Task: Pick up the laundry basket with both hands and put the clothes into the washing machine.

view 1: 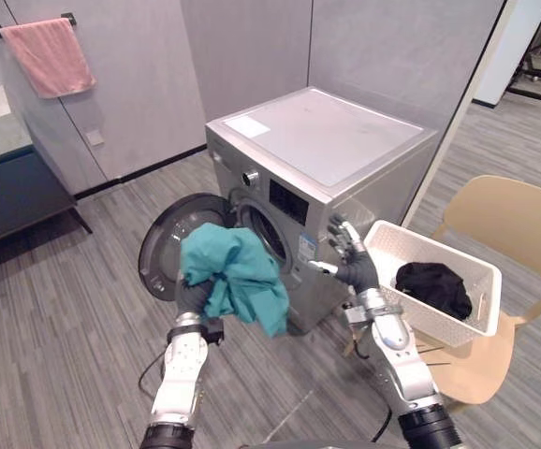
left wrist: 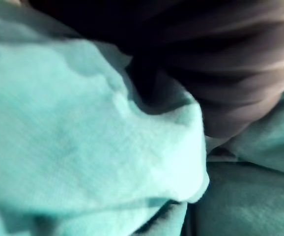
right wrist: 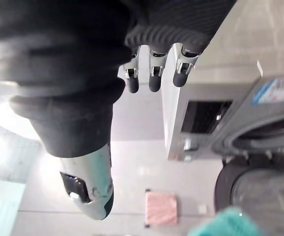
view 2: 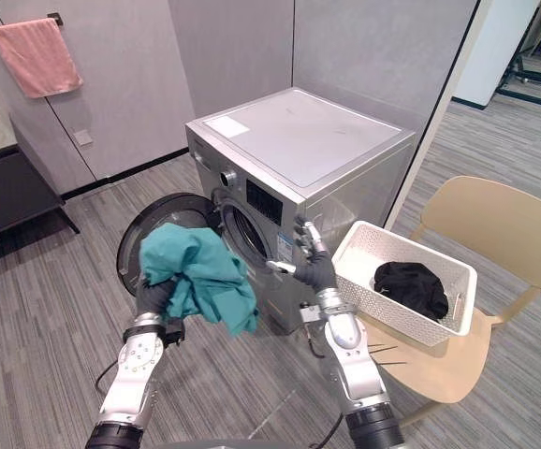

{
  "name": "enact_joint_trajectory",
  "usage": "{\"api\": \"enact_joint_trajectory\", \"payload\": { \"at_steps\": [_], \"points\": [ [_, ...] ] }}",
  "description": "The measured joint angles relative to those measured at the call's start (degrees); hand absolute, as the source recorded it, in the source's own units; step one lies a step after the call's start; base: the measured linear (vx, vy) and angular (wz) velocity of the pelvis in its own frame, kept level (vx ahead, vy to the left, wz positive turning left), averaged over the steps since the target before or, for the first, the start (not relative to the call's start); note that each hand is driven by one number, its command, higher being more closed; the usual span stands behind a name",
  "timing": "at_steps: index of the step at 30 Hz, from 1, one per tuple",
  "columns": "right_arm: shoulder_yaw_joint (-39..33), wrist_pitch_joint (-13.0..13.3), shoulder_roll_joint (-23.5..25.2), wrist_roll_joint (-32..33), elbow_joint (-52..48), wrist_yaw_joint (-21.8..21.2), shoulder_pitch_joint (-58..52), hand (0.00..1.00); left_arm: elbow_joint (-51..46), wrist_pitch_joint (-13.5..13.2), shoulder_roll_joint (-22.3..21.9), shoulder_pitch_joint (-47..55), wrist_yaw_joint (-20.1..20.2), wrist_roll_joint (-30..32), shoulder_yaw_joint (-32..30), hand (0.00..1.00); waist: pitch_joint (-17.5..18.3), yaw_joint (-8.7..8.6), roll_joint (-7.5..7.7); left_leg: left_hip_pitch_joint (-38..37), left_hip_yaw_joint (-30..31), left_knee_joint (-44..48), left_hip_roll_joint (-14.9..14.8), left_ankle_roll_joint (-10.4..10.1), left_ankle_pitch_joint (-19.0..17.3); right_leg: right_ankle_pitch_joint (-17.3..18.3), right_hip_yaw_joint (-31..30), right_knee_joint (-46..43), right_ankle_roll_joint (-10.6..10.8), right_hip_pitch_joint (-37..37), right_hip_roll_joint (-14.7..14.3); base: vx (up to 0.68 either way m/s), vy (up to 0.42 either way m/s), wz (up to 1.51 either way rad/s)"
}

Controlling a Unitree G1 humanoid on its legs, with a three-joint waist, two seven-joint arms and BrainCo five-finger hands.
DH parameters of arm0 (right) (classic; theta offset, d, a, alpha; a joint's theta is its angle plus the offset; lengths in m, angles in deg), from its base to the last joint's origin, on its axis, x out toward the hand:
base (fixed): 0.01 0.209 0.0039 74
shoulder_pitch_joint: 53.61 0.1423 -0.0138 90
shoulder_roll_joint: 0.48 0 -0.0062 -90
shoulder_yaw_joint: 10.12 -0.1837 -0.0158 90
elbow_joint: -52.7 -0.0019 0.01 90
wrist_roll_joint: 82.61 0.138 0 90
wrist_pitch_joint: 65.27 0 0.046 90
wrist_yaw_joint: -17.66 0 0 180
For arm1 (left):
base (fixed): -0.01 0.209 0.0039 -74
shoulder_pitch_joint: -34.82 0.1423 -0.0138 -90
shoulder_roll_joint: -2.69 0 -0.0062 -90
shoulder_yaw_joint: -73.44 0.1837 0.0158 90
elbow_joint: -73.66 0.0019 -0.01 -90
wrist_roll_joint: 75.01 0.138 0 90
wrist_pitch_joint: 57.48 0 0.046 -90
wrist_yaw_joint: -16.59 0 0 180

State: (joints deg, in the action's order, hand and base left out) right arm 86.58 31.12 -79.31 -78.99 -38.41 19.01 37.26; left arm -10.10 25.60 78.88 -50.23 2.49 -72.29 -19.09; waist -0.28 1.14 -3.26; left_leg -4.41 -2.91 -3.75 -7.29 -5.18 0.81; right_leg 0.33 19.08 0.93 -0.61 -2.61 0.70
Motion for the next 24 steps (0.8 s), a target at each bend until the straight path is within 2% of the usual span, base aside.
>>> {"api": "enact_joint_trajectory", "payload": {
  "at_steps": [5,8,10,12,13,14,15,16,17,24],
  "points": [
    [-5.12,-0.25,-3.22,-6.87,0.08,-0.13,-5.57,0.00,0.11,0.13,-0.14,4.11,0.39,-1.11,-5.72,1.00,-0.03,0.17,0.00,1.30,0.09,-0.31,-0.10,0.00,-0.13,0.97,-0.14,-0.84,0.41,1.24,-0.01,0.01,0.001,0.01],
    [-6.70,-0.41,-5.29,-10.01,3.24,-0.30,-8.44,0.00,3.88,0.22,0.59,5.27,0.80,-1.10,-7.28,1.00,-0.08,0.40,0.10,3.19,1.22,-0.06,-0.09,-0.01,-0.08,3.02,0.69,-4.52,0.50,4.08,0.66,0.05,-0.003,0.16],
    [-7.85,-0.86,-6.00,-12.84,8.26,-0.34,-9.89,0.00,7.76,0.71,0.96,5.18,1.76,-1.09,-7.16,1.00,-0.50,1.12,0.50,4.48,2.73,0.37,0.28,-0.08,0.04,5.21,2.18,-8.69,0.21,6.07,1.82,0.06,-0.014,0.47],
    [-9.16,-2.01,-5.84,-15.22,16.75,-0.33,-10.59,0.00,11.42,1.71,0.99,5.15,2.57,-1.09,-7.12,1.00,-1.48,1.14,1.67,7.40,5.36,1.24,1.50,0.13,1.25,9.13,6.72,-14.81,0.35,8.39,4.76,0.04,-0.038,0.99],
    [-9.54,-2.35,-5.78,-15.56,18.85,-0.34,-10.59,0.00,11.97,1.87,0.99,5.17,2.92,-1.09,-7.03,1.00,-1.74,1.13,1.98,8.34,5.21,1.23,2.02,0.32,2.13,9.91,8.20,-15.77,0.34,8.87,5.75,-0.01,-0.002,1.43],
    [-11.11,-2.87,-5.30,-15.97,22.70,-0.19,-10.60,0.00,12.47,2.46,0.87,5.13,3.12,-1.09,-6.84,1.00,-2.69,0.90,2.41,10.09,2.53,1.34,2.89,2.40,3.26,10.85,11.90,-16.47,0.36,8.95,7.96,0.01,0.058,1.52],
    [-13.07,-3.69,-4.86,-16.45,25.87,0.03,-10.61,0.00,12.69,2.97,0.73,5.12,3.68,-1.09,-6.81,1.00,-3.42,0.78,2.19,11.04,-5.08,2.06,2.36,4.07,2.61,11.17,15.23,-16.97,0.40,8.81,8.89,0.03,0.085,1.48],
    [-13.79,-4.20,-4.55,-16.58,27.29,0.21,-10.41,0.00,12.91,3.03,0.93,5.14,3.94,-1.09,-6.92,1.00,-3.70,1.08,2.16,11.41,-8.32,2.17,2.01,4.11,2.67,11.37,16.47,-17.20,0.49,8.73,9.22,0.06,0.062,1.22],
    [-14.06,-4.80,-4.31,-16.58,29.44,1.14,-10.02,0.00,13.65,3.33,1.43,5.17,4.00,-1.09,-7.11,1.00,-4.34,1.26,2.07,12.01,-11.49,2.76,1.36,2.84,4.15,11.80,18.23,-17.99,0.94,8.31,9.73,0.07,0.010,0.87],
    [-14.04,-5.38,-2.09,-16.67,38.74,2.35,-5.21,0.00,17.47,4.27,2.67,8.06,4.21,-1.06,-7.23,1.00,-5.15,1.64,2.47,11.60,-10.01,2.56,3.21,3.28,3.67,11.57,18.69,-16.91,2.42,6.47,10.78,0.04,0.026,0.22]
  ]
}}
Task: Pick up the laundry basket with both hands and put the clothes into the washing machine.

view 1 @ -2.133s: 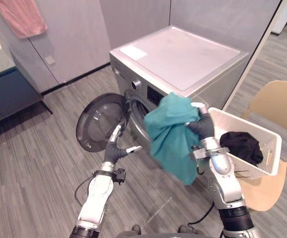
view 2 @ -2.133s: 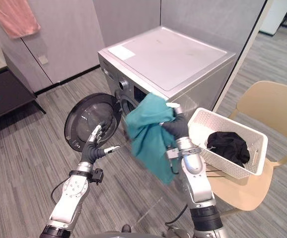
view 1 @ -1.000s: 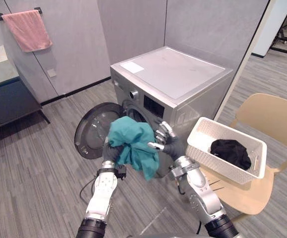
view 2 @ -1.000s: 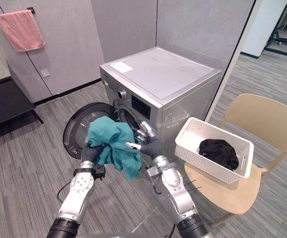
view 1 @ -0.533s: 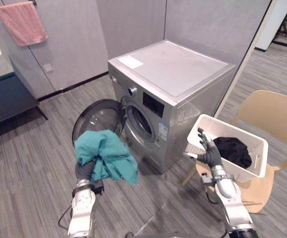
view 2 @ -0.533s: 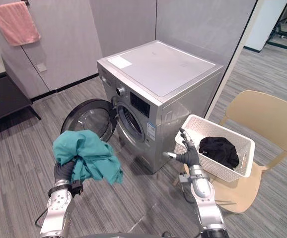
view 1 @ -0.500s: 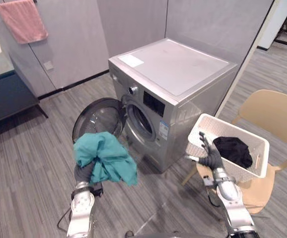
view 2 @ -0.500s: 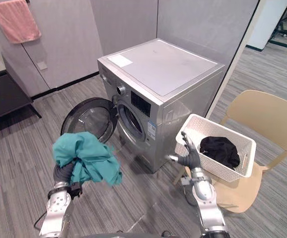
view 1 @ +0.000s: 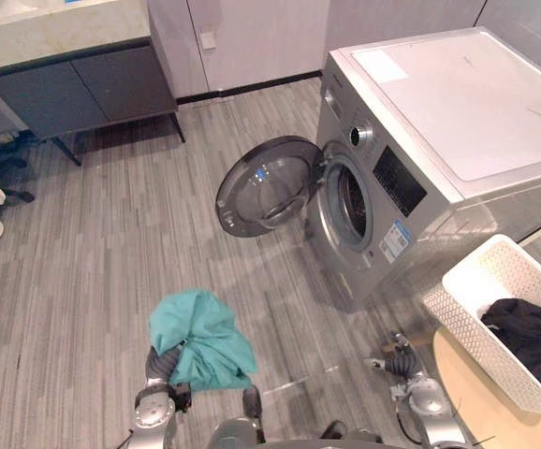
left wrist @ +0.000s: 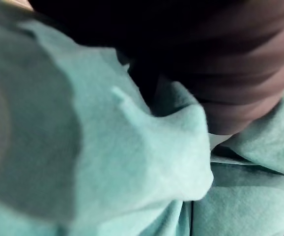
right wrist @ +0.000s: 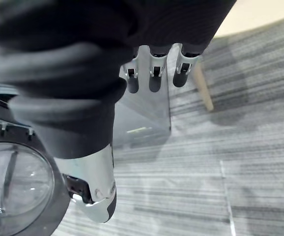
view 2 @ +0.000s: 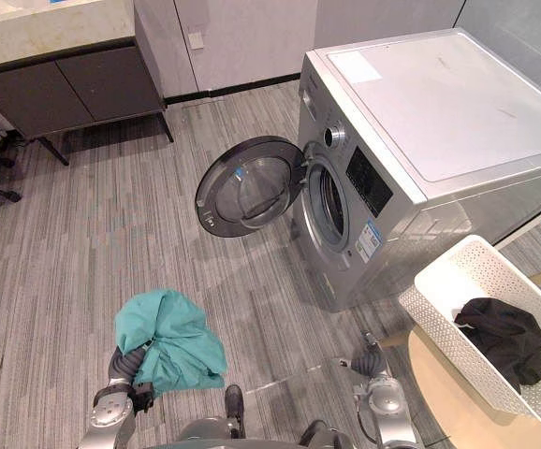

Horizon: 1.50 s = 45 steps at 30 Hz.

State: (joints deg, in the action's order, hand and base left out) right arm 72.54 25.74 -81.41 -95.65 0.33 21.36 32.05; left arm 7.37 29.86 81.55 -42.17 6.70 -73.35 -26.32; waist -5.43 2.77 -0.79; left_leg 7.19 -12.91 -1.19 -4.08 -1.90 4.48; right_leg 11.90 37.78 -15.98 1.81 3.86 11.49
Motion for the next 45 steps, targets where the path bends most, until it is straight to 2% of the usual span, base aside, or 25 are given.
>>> {"api": "enact_joint_trajectory", "payload": {
  "at_steps": [3,5,6,7,8,11,13,14,15,17,21,23,25,28,29,30,31,33,34,36,40,41,42,44,45],
  "points": [
    [-0.01,-1.10,0.70,-0.66,2.67,-0.04,-1.11,0.00,-0.29,0.04,-0.15,0.10,1.18,0.03,0.22,1.00,-2.13,0.62,3.02,1.19,-2.04,9.63,2.60,2.32,-6.82,5.66,1.32,-8.59,3.52,-0.50,6.97,0.07,0.089,0.36],
    [0.55,-1.90,0.71,-0.65,2.39,-0.04,-3.27,0.00,-1.70,0.28,-0.47,2.14,1.04,0.07,0.53,1.00,-3.16,0.11,4.04,1.99,-2.03,16.93,2.80,2.59,-13.83,5.20,-6.17,-23.16,-1.00,2.82,10.98,0.10,0.088,0.44],
    [1.34,-2.14,0.98,-0.62,1.76,0.08,-3.42,0.00,-2.19,0.61,-0.29,3.00,1.06,0.12,0.78,1.00,-3.42,-0.68,2.97,1.15,-0.83,17.25,2.88,3.12,-14.51,0.80,-13.89,-31.80,-6.23,8.22,10.92,0.09,0.087,0.41],
    [1.78,-2.08,1.36,-0.60,1.68,0.03,-3.41,0.00,-2.53,0.83,-0.10,2.95,1.06,0.13,0.90,1.00,-3.95,-1.51,2.37,0.60,0.33,16.86,2.70,3.33,-14.67,1.36,-18.03,-34.06,-3.33,11.14,9.12,0.19,0.103,0.46],
    [1.77,-2.07,2.03,-0.57,1.45,-0.02,-3.23,0.00,-2.95,0.87,-0.15,2.49,1.01,0.13,1.10,1.00,-4.19,-1.79,2.97,0.25,1.28,16.13,2.48,3.48,-14.73,3.27,-20.05,-33.18,-1.17,13.07,6.64,0.20,0.050,0.42],
    [2.76,-1.84,2.20,-0.56,1.45,0.02,-2.09,0.00,-2.79,1.02,0.44,0.93,1.02,0.11,1.40,1.00,-5.15,-2.06,3.71,-1.80,3.17,13.23,2.44,3.50,-14.74,3.04,-21.29,-21.43,0.24,17.74,-0.06,0.21,0.006,0.30],
    [2.75,-1.93,1.64,-0.56,1.68,0.11,-2.12,0.00,-2.24,1.07,0.12,-0.87,1.08,0.14,2.20,1.00,-5.73,-2.86,3.20,-3.62,5.17,10.96,2.77,3.11,-14.89,-1.90,-21.42,-6.41,2.04,17.83,-3.32,0.31,-0.048,0.66],
    [2.65,-2.08,1.55,-0.56,1.73,0.15,-2.41,0.00,-1.99,1.06,0.01,-1.51,1.18,0.17,2.86,1.00,-5.78,-4.04,3.12,-4.69,7.27,10.56,3.29,2.21,-15.34,-7.69,-23.07,-1.43,0.38,17.37,-3.97,0.41,-0.114,1.02],
    [2.68,-2.14,1.48,-0.56,1.79,0.16,-2.49,0.00,-1.82,1.05,-0.29,-1.89,1.40,0.48,3.14,1.00,-5.51,-4.89,3.27,-5.49,9.12,11.62,3.01,0.88,-16.37,-11.29,-24.44,-2.01,-2.94,16.62,-4.92,0.51,-0.143,0.90],
    [2.77,-2.10,1.28,-0.56,1.34,0.20,-2.22,0.00,-1.93,0.97,-0.72,-1.90,2.03,0.81,4.24,1.00,-5.55,-4.65,1.53,-5.77,9.57,13.69,1.21,-0.91,-17.18,-8.60,-23.15,-4.07,-3.90,15.65,-5.86,0.44,-0.132,0.37],
    [3.94,-1.89,0.87,-0.53,-3.58,0.65,-3.00,0.00,-5.13,0.98,-4.56,-0.85,3.45,1.27,5.78,1.00,-7.14,-2.81,-1.30,4.40,5.59,50.14,-6.08,-5.80,-12.88,-5.64,-21.72,-1.76,-6.21,4.73,-8.98,0.44,-0.128,-0.03],
    [4.05,-1.45,0.92,-0.50,-7.56,1.43,-2.64,0.00,-6.13,0.88,-4.71,-0.59,4.09,1.28,7.97,1.00,-7.05,-1.45,-1.46,9.15,3.39,60.71,-9.87,-4.45,-14.18,-4.65,-24.19,0.60,-6.22,-0.06,-10.18,0.43,-0.033,-0.69],
    [3.96,-1.32,1.34,-0.48,-10.27,1.65,-2.17,0.00,-7.31,0.88,-4.68,-0.91,4.69,1.28,9.17,1.00,-7.18,-1.24,-1.05,12.65,3.05,60.25,-11.09,-2.47,-15.41,-4.17,-27.21,2.60,-5.87,-1.95,-10.13,0.29,0.072,-0.61],
    [3.84,-1.48,1.60,-0.51,-10.30,2.49,-1.81,0.00,-7.49,0.73,-4.52,-2.33,5.03,1.39,11.81,1.00,-7.57,-0.21,-0.33,13.22,5.23,43.56,-9.10,-0.53,-16.60,-2.46,-32.62,2.80,-3.07,-3.09,-8.37,0.25,0.229,-0.82],
    [3.83,-1.48,1.53,-0.50,-10.09,2.65,-2.22,0.00,-7.31,0.73,-4.70,-2.77,5.20,1.44,13.11,1.00,-7.52,-0.28,-0.43,12.38,9.84,33.19,-6.78,-1.29,-16.02,-1.15,-34.52,1.36,-1.17,-2.71,-7.41,0.21,0.360,-0.80],
    [3.71,-1.48,0.73,-0.50,-9.68,2.66,-2.60,0.00,-7.01,0.67,-5.08,-2.85,5.49,1.83,14.55,1.00,-6.81,-0.18,-1.97,9.34,16.95,21.01,-5.05,-4.06,-13.32,0.69,-37.24,-0.40,1.50,-1.76,-7.58,0.21,0.392,-0.97],
    [3.82,-1.46,0.38,-0.52,-8.89,2.65,-2.81,0.00,-6.24,0.45,-5.53,-2.92,5.67,2.04,15.29,1.00,-6.73,0.01,-2.51,7.99,18.81,18.67,-4.83,-7.04,-7.33,1.77,-38.65,-1.27,2.56,-1.54,-8.34,0.23,0.472,-1.10],
    [3.92,-1.59,4.12,-0.62,-6.44,2.57,-3.01,0.00,-3.24,0.77,-2.79,-4.52,6.08,3.37,16.63,1.00,-5.82,-0.53,2.15,6.33,16.64,21.48,-0.94,-4.84,-11.26,2.47,-43.16,-1.88,4.02,-1.77,-4.78,0.23,0.401,-0.84],
    [3.94,-1.53,4.37,-0.62,-6.44,2.58,-3.43,0.00,-3.22,0.77,-2.65,-4.57,6.12,3.59,16.87,1.00,-5.35,-0.58,2.94,6.28,15.40,22.69,-0.84,-4.24,-11.93,2.43,-44.00,-1.86,4.33,-1.85,-4.37,0.18,0.262,-0.80],
    [3.87,-1.50,4.31,-0.60,-6.21,2.62,-3.98,0.00,-3.09,0.62,-2.03,-5.15,6.23,3.66,18.37,1.00,-4.62,-0.71,3.79,5.61,10.75,26.24,-1.19,-2.08,-14.48,1.54,-47.60,-0.96,5.35,-1.74,-3.62,0.16,0.235,-0.90],
    [3.94,-1.33,4.38,-0.57,-1.68,2.52,-0.99,0.00,-1.46,0.53,-0.05,-7.60,7.03,3.60,20.03,1.00,-4.15,-0.52,4.33,2.94,3.88,23.04,-1.78,-1.82,-14.57,-2.52,-51.98,2.44,7.21,1.11,-3.23,0.09,0.139,-1.09],
    [3.98,-1.32,4.25,-0.59,-0.35,2.49,-0.15,0.00,-1.02,0.40,0.33,-8.07,7.17,3.58,20.08,1.00,-3.93,-0.54,4.07,2.31,1.75,21.92,-2.41,-1.70,-14.46,-3.88,-50.80,2.73,7.52,2.76,-3.42,0.02,0.036,-1.90],
    [4.10,-1.37,3.73,-0.60,2.45,2.47,1.82,0.00,-0.55,0.31,0.53,-8.59,7.18,3.45,19.74,1.00,-3.48,-0.82,3.23,1.00,-2.67,19.49,-3.84,-1.43,-13.96,-6.89,-43.87,3.48,5.94,5.78,-3.46,0.00,-0.030,-1.94],
    [5.65,-1.47,2.70,-0.66,5.49,2.47,4.20,0.00,-0.55,0.23,0.49,-8.82,7.06,3.36,18.44,1.00,-3.50,-1.52,2.47,-1.60,-8.44,16.71,-5.57,-1.37,-13.34,-7.80,-28.02,2.76,2.08,6.83,-1.32,-0.01,-0.072,-1.76],
    [6.75,-1.41,1.73,-1.09,6.78,2.34,4.80,0.00,-0.20,0.17,0.72,-9.48,6.59,3.31,18.05,1.00,-3.54,-2.65,1.53,-3.74,-12.05,15.72,-6.09,-1.43,-13.33,-6.96,-14.70,-0.79,-1.47,7.46,2.30,-0.02,-0.033,-1.25]
  ]
}}
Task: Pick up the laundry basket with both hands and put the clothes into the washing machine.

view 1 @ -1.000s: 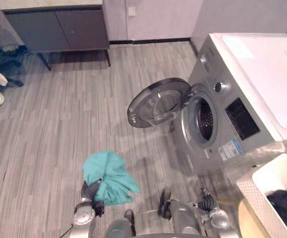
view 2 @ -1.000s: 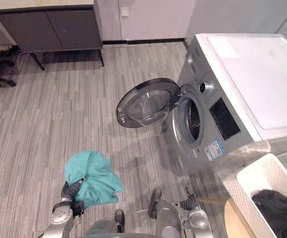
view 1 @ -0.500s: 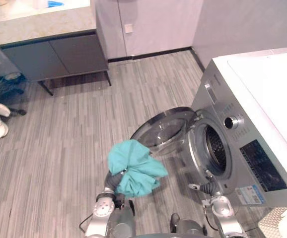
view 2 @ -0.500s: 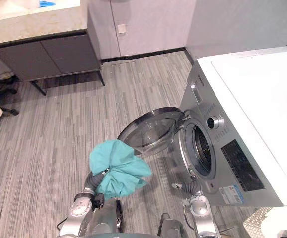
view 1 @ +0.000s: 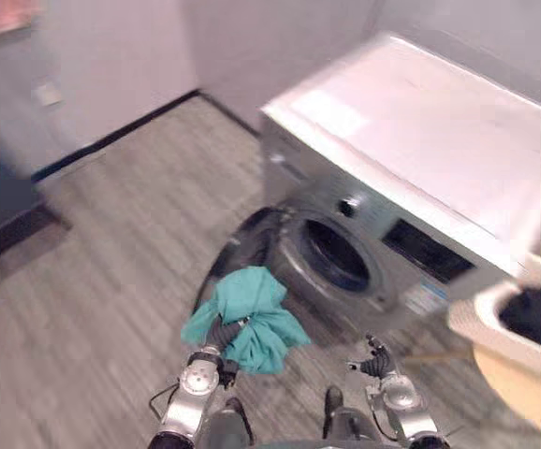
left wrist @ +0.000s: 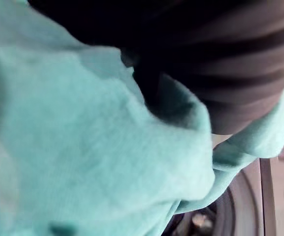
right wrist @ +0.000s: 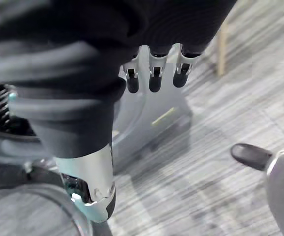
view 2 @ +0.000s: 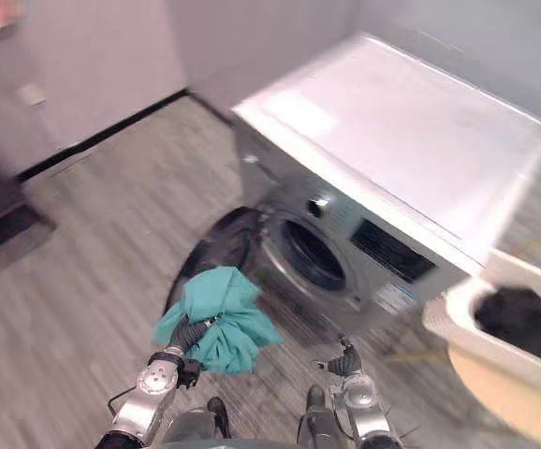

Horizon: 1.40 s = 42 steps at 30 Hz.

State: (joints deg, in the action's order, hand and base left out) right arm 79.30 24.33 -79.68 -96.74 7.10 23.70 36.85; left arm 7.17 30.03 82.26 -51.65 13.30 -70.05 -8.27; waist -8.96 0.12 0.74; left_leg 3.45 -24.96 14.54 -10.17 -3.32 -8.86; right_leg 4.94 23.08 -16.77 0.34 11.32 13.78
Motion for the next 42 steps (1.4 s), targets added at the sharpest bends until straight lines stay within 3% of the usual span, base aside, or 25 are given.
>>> {"api": "enact_joint_trajectory", "payload": {
  "at_steps": [2,5,7,9,10,12,14,15,16,17,18,23,27,33,37,42],
  "points": [
    [0.00,0.00,-0.34,0.00,0.55,0.01,-0.42,0.00,0.81,-0.33,0.89,-1.16,-0.61,0.01,-0.71,1.00,0.10,-1.44,-0.75,-1.22,-1.04,-0.25,-0.08,-0.18,-0.02,-0.93,2.33,-0.40,0.68,0.04,-0.20,0.00,-0.065,-1.08],
    [0.07,0.00,-1.94,0.07,1.52,0.00,-0.47,0.00,0.91,-0.81,1.18,-1.95,-1.33,-0.42,-2.76,1.00,-0.08,-1.44,-2.23,-1.39,-1.64,4.21,-3.37,-2.54,-1.62,-0.42,-3.81,-0.64,0.70,2.39,-4.10,0.03,-0.182,-1.07],
    [0.88,0.00,-3.37,0.08,1.96,0.17,-0.78,0.00,2.19,-0.77,1.09,-2.06,-2.01,-0.43,-3.75,1.00,-0.64,-1.55,-2.78,1.34,-0.31,14.31,-6.80,-2.79,-2.18,1.33,-6.12,-1.62,0.39,2.74,-5.86,0.01,-0.187,-0.93],
    [1.09,-0.04,-5.38,0.26,2.13,0.70,-0.99,0.00,3.37,-0.65,0.21,-1.82,-3.21,-0.87,-4.19,1.00,-2.49,-1.80,-4.32,7.64,8.09,29.20,-9.71,-1.39,0.02,2.48,-8.93,-3.11,-0.37,2.11,-7.59,0.04,-0.083,-0.72],
    [0.92,-0.05,-5.79,0.46,2.12,1.19,-0.88,0.00,3.55,-0.65,0.13,-1.92,-3.30,-0.89,-4.18,1.00,-2.91,-1.98,-4.20,9.29,10.50,31.30,-9.19,-1.54,-0.64,2.84,-9.50,-3.79,-0.44,2.51,-7.58,0.06,0.024,-0.56],
    [-0.23,-0.07,-6.30,0.69,1.96,1.94,-0.26,0.00,3.56,-0.67,0.61,-2.52,-3.93,-0.97,-4.47,1.00,-3.90,-2.05,-3.98,14.22,16.86,33.12,-4.99,-2.51,-7.36,3.98,-12.58,-6.65,-0.36,4.93,-7.44,0.06,0.051,-0.51],
    [-0.67,0.00,-6.27,0.80,1.96,2.55,0.27,0.00,3.38,-0.76,1.58,-2.56,-5.58,-1.69,-4.54,1.00,-5.08,-1.57,-3.42,15.92,19.59,27.54,-2.10,-2.95,-8.69,5.25,-15.12,-10.77,-0.11,7.96,-7.27,0.06,0.129,-0.69],
    [-0.69,0.11,-6.61,1.02,1.70,2.90,0.92,0.00,2.99,-0.75,2.02,-2.59,-6.37,-2.14,-4.93,1.00,-5.71,-1.24,-4.27,15.82,21.11,20.97,-0.83,-3.49,-7.81,7.07,-16.28,-15.49,0.95,11.05,-7.19,0.05,0.185,-0.73],
    [-0.79,0.04,-6.39,1.13,1.64,3.12,1.28,0.00,2.82,-0.75,2.32,-2.97,-7.01,-2.15,-5.19,1.00,-6.73,-0.94,-3.80,16.00,20.76,20.64,-0.55,-2.78,-8.28,8.23,-16.93,-18.51,1.48,12.87,-7.02,0.02,0.167,-0.54],
    [-1.22,-0.01,-5.30,1.32,0.21,3.80,1.98,0.00,2.87,-0.66,2.83,-4.82,-8.11,-2.25,-5.89,1.00,-9.66,-0.79,-1.54,16.66,18.23,22.98,0.38,-1.96,-8.98,9.48,-18.27,-22.62,2.32,15.09,-5.06,0.00,0.110,-0.22],
    [-1.31,0.02,-5.10,1.34,-1.11,3.82,1.87,0.00,2.79,-0.66,3.24,-5.88,-8.53,-2.28,-6.55,1.00,-11.07,-0.87,-1.39,17.73,18.25,24.68,0.64,-1.82,-9.60,9.73,-18.36,-24.04,2.65,16.10,-4.32,-0.02,0.116,-0.09],
    [-1.97,0.08,-4.99,3.56,-9.96,6.79,6.40,0.00,0.33,-1.13,3.38,-12.74,-12.57,-5.26,-8.89,1.00,-16.83,-0.86,-1.28,30.80,15.87,38.55,-0.11,0.57,-14.46,11.39,-20.41,-35.46,3.50,30.51,-2.35,-0.09,0.115,-0.25],
    [-4.92,0.09,-2.50,5.75,-18.16,9.95,9.26,0.00,-4.83,-1.96,2.41,-19.31,-15.15,-6.68,-9.19,1.00,-18.76,-0.68,-1.05,43.73,15.74,50.74,-2.87,1.30,-19.12,14.05,-21.71,-46.08,3.22,44.04,-2.56,-0.14,0.036,-0.14],
    [-8.63,0.33,-0.65,9.21,-28.01,13.02,10.57,0.00,-11.69,-1.54,2.55,-29.37,-18.53,-7.73,-9.05,1.00,-20.69,-0.91,-0.78,59.57,18.37,63.42,-4.64,1.24,-22.00,16.07,-22.53,-57.86,2.34,59.57,-2.65,-0.08,-0.030,-0.02],
    [-9.20,2.54,-0.66,9.66,-32.49,13.01,10.72,0.00,-14.75,-1.02,8.43,-39.32,-21.12,-7.67,-9.12,1.00,-21.00,-1.41,-0.30,65.60,19.43,68.42,-5.54,0.94,-22.55,16.84,-22.93,-62.91,2.14,65.58,-3.06,-0.06,-0.072,0.01],
    [-9.90,5.16,0.24,11.39,-36.15,12.94,11.19,0.00,-14.88,-0.73,20.37,-54.96,-25.26,-7.17,-8.96,1.00,-21.37,-2.44,0.46,70.89,20.21,71.15,-7.49,0.78,-22.61,16.40,-22.43,-64.25,2.14,70.75,-4.26,-0.08,-0.046,-0.16]
  ]
}}
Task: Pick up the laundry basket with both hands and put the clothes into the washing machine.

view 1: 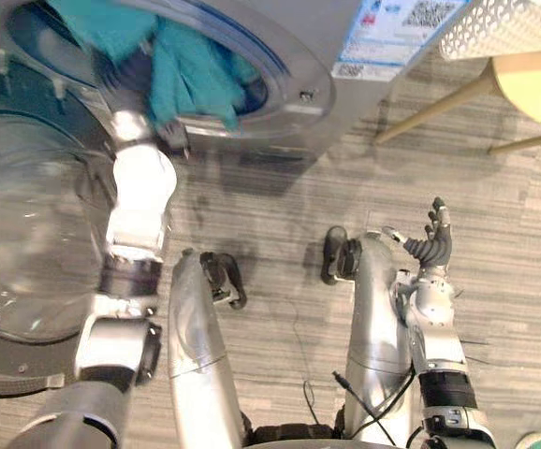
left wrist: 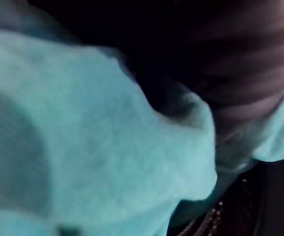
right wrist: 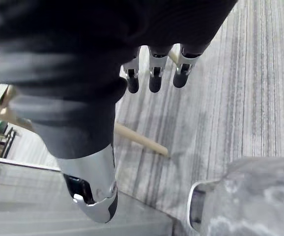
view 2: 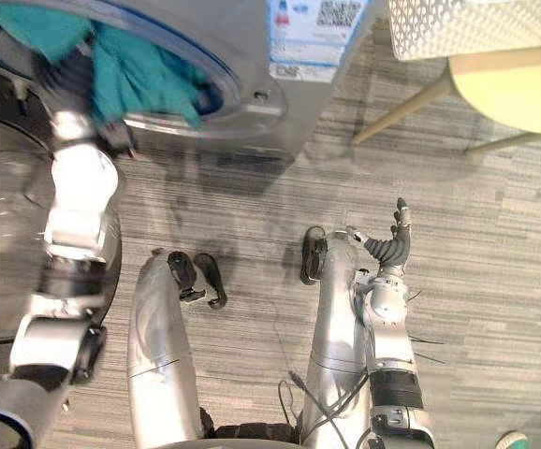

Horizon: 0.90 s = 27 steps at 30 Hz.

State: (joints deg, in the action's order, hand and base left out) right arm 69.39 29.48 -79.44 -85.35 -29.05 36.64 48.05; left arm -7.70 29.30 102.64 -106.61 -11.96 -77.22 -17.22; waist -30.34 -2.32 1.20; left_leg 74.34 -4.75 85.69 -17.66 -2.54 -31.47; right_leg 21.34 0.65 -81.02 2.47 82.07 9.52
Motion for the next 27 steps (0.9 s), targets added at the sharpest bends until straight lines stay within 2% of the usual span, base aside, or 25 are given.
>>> {"api": "enact_joint_trajectory", "payload": {
  "at_steps": [1,5,8,9,13,16,18,21,27],
  "points": [
    [0.00,0.10,0.18,0.00,-0.55,0.00,-0.01,0.00,0.20,0.14,1.11,-1.52,-0.37,0.25,0.08,0.00,-0.14,-0.03,0.25,0.56,0.12,0.38,-0.44,-0.01,-0.01,-0.25,0.17,-0.01,-0.16,0.51,-0.34,-0.03,-0.014,-0.22],
    [-0.34,2.01,0.61,0.18,-3.15,-0.15,0.00,0.00,5.80,0.61,4.87,-11.54,-1.60,3.39,0.55,0.00,-0.99,-0.85,1.93,5.44,1.70,3.56,-1.28,-0.37,-0.26,-0.93,1.07,-1.98,-0.80,4.40,-0.92,0.00,-0.005,-0.10],
    [-0.76,3.54,0.79,0.48,-4.09,-0.30,0.01,0.00,13.57,1.85,6.41,-17.48,-1.47,4.27,0.46,0.00,-1.22,-1.75,2.41,7.90,2.51,5.91,-1.28,-0.35,-0.35,-0.65,0.98,-4.14,-0.89,6.46,-0.78,0.02,-0.003,0.05],
    [-0.83,3.80,0.79,1.09,-4.04,-0.44,0.01,0.00,16.66,2.83,6.53,-19.04,0.06,4.56,0.31,0.00,-1.34,-1.81,2.66,8.19,2.78,6.53,-1.31,-0.35,-0.38,-0.64,1.01,-4.55,-0.87,6.63,-0.80,0.02,-0.007,-0.03],
    [-1.34,3.80,0.69,2.49,-3.83,-1.51,0.02,0.00,21.47,3.50,6.44,-20.21,4.45,5.47,0.37,0.00,-1.33,-1.77,2.68,8.29,2.96,6.67,-1.29,-0.19,-0.78,-0.48,1.15,-4.67,-0.59,6.64,-0.73,0.00,0.000,0.00],
    [-2.13,3.78,0.10,3.34,-2.99,-2.77,0.13,0.00,25.91,4.97,6.13,-21.40,7.55,7.77,0.31,0.00,-1.33,-1.68,2.70,8.63,3.18,6.67,-1.26,-0.18,-0.75,-0.51,1.51,-4.65,-0.65,6.63,-0.40,0.00,-0.012,0.03],
    [-2.90,3.37,-0.31,3.39,-1.73,-3.40,0.16,0.00,28.47,6.81,5.80,-22.42,10.93,13.26,0.22,0.00,-1.34,-1.68,2.76,8.93,3.23,6.68,-1.15,-0.19,-0.72,-0.55,1.71,-4.71,-0.72,6.63,-0.37,0.02,-0.019,0.04],
    [-2.83,2.37,-1.36,3.46,-0.03,-5.33,0.06,0.00,30.02,8.01,5.52,-23.30,13.65,18.96,0.34,0.00,-1.37,-1.68,2.81,8.92,3.19,6.69,-0.98,-0.19,-0.72,-0.65,1.65,-4.96,-0.95,6.63,-0.26,0.04,-0.016,0.03],
    [-2.48,2.35,-2.40,4.41,-0.64,-6.88,-0.57,0.00,28.89,8.38,5.45,-26.27,13.52,20.92,0.19,0.00,-1.37,-1.64,2.82,8.83,3.21,6.41,-0.25,-0.06,-0.58,-0.47,1.68,-5.11,-0.98,6.40,0.60,0.02,-0.008,0.07]
  ]
}}
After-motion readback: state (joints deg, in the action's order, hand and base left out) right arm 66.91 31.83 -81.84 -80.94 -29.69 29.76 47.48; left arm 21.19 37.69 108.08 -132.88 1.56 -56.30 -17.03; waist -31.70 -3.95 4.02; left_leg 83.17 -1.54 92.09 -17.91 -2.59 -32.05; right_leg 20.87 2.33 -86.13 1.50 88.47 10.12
